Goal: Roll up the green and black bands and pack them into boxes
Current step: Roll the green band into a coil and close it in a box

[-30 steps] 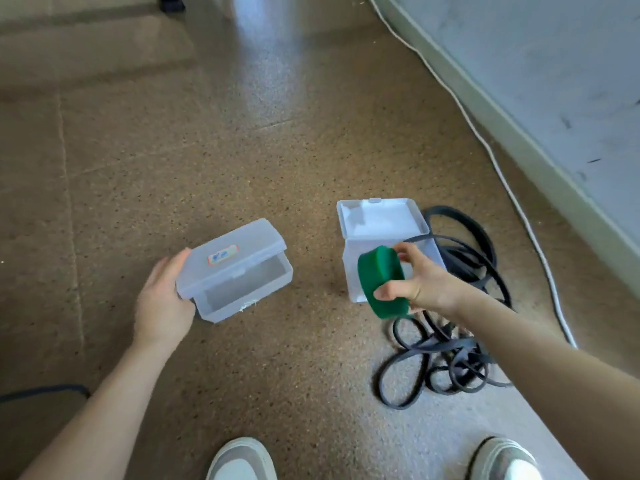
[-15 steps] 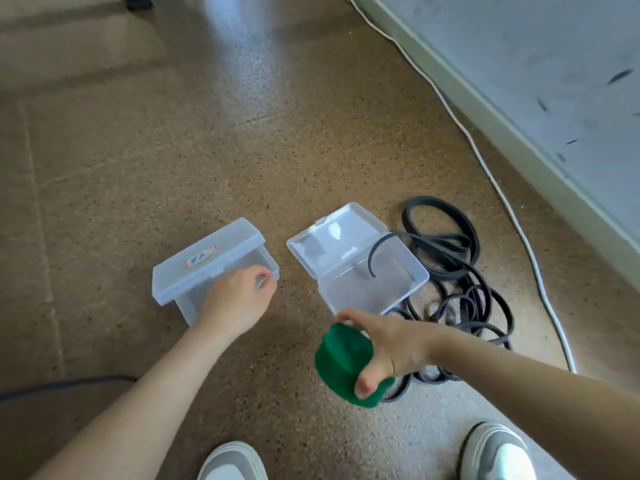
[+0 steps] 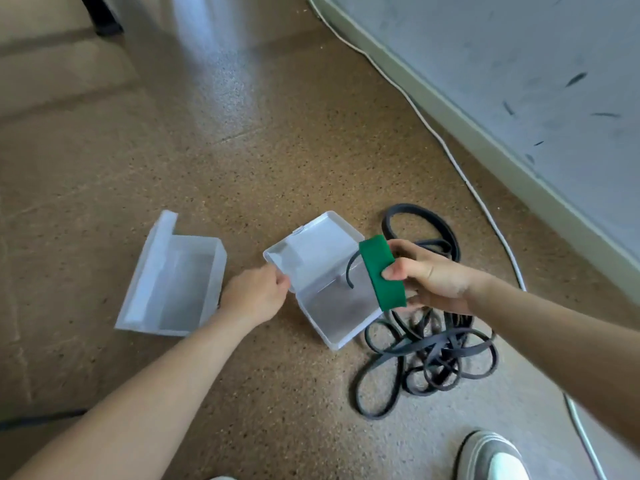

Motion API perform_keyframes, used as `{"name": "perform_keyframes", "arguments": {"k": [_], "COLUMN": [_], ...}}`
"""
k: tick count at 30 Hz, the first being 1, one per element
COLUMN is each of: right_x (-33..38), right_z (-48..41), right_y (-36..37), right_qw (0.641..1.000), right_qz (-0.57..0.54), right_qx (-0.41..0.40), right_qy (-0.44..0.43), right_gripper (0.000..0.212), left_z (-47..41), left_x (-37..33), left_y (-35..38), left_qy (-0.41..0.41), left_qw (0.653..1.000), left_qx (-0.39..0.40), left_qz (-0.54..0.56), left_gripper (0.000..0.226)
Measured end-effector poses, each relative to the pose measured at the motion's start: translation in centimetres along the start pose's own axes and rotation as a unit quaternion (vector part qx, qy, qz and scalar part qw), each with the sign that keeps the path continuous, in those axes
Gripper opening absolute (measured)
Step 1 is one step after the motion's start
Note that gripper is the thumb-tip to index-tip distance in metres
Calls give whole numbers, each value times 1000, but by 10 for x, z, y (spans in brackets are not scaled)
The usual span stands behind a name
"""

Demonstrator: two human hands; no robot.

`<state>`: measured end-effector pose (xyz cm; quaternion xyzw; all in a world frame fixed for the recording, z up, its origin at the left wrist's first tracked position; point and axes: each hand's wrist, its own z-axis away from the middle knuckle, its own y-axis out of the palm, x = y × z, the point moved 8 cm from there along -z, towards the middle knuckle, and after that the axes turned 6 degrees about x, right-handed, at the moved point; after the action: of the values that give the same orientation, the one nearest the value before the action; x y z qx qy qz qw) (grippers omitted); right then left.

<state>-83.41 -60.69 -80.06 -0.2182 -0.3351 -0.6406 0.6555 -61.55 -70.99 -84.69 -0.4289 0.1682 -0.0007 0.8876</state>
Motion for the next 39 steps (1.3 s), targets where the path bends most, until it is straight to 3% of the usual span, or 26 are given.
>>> {"name": "perform_keyframes", "arguments": {"k": [2,4,7,11,15,20,23,25,28,30,35,39], "right_x": [-6,-6,-7,-9,7,25,26,19,-7,-25,-37,-42], "right_z": [-4,-7,-11,-19,-21,5,8,1,-19,-28,-48,-62], "right_y": [-10,-18,-39,-51,-78,-88,-23,24,80,91,88,81], "right_qw": [998,990,958,933,894,939,958,972,922,885,829,827], "right_qz": [-56,-133,-275,-342,-399,-203,-158,8,331,427,523,510], "right_qx": [-18,-33,-60,-82,-170,-264,-210,-195,-186,-187,-175,-189], "right_qy": [1,-19,-49,-75,-115,-89,-116,-127,-76,-9,92,140], "right_gripper": [83,78,81,90,41,55,63,88,99,98,99,102], "left_z": [1,-2,0,14,34,30,28,28,31,34,38,42], "left_x": [-5,-11,-11,5,31,42,35,35,38,42,46,45], "left_y": [27,37,26,-6,-12,21,33,37,39,41,45,47], "left_qy": [-45,-44,1,56,37,-5,-1,-4,2,-1,-11,6], "left_qw": [971,937,936,955,959,955,955,951,946,942,932,941], "left_qx": [34,3,-43,-76,-61,-9,-6,-14,-30,-41,-52,-57], "left_qz": [234,347,350,280,274,295,296,309,322,332,360,333], "left_gripper": [27,35,30,38,42,36,34,32,32,32,36,39]}}
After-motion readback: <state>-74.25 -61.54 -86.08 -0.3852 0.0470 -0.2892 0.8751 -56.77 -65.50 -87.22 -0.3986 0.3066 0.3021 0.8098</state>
